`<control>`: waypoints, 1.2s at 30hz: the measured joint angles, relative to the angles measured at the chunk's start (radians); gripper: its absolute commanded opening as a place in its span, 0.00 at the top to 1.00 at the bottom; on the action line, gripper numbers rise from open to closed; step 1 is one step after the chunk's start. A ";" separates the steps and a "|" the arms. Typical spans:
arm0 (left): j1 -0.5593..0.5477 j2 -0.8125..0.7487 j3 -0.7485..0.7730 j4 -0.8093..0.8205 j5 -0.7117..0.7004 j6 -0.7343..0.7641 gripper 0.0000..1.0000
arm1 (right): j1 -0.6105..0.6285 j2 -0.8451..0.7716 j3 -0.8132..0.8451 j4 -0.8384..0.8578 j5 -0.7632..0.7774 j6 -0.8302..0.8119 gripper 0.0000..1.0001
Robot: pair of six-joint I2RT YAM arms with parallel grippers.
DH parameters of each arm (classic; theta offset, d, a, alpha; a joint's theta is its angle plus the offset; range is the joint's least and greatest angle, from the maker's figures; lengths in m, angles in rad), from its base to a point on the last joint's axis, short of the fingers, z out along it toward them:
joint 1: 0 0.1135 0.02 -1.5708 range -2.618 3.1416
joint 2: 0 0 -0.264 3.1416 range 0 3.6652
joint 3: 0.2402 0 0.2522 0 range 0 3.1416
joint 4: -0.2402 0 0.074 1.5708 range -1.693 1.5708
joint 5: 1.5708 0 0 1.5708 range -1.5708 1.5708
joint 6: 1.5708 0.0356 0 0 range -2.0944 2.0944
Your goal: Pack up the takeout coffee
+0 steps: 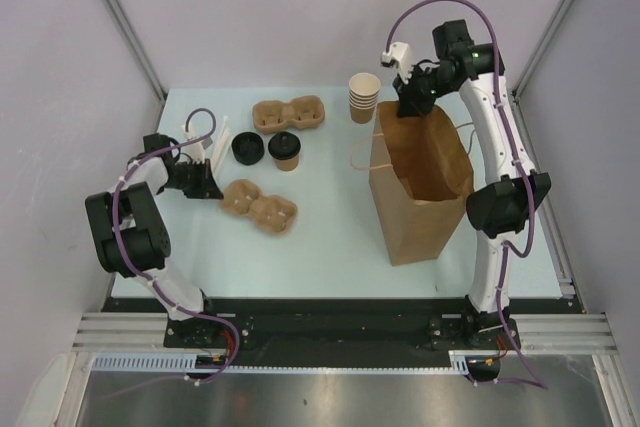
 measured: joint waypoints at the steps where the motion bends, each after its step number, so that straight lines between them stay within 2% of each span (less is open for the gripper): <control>1: -0.002 0.000 0.000 0.000 0.000 0.001 0.78 | -0.012 0.009 0.008 -0.001 -0.011 0.043 1.00; 4: -0.004 0.000 0.000 -0.003 -0.002 0.003 0.62 | -0.048 0.027 0.026 0.003 -0.041 0.180 1.00; 5: -0.005 0.000 0.001 -0.005 -0.002 0.001 0.60 | -0.060 0.029 0.026 0.005 -0.050 0.230 1.00; 11: -0.013 0.000 0.001 -0.007 -0.002 0.000 0.56 | -0.106 0.031 0.041 0.006 -0.062 0.457 1.00; 14: -0.018 0.000 0.002 -0.007 -0.003 0.000 0.49 | -0.114 0.031 0.058 0.005 -0.054 0.542 1.00; 18: -0.021 0.000 0.002 -0.006 -0.005 0.000 0.46 | -0.109 0.032 0.077 0.003 -0.011 0.651 1.00; 23: -0.022 0.000 0.002 -0.006 -0.003 0.000 0.46 | -0.042 0.032 0.066 0.015 0.092 0.755 1.00; 29: -0.022 -0.028 -0.001 0.008 0.033 0.000 0.38 | 0.052 0.031 0.063 0.041 0.208 0.835 1.00; 36: -0.022 -0.082 -0.006 0.020 0.052 0.001 0.30 | 0.064 0.031 0.063 0.058 0.323 0.925 1.00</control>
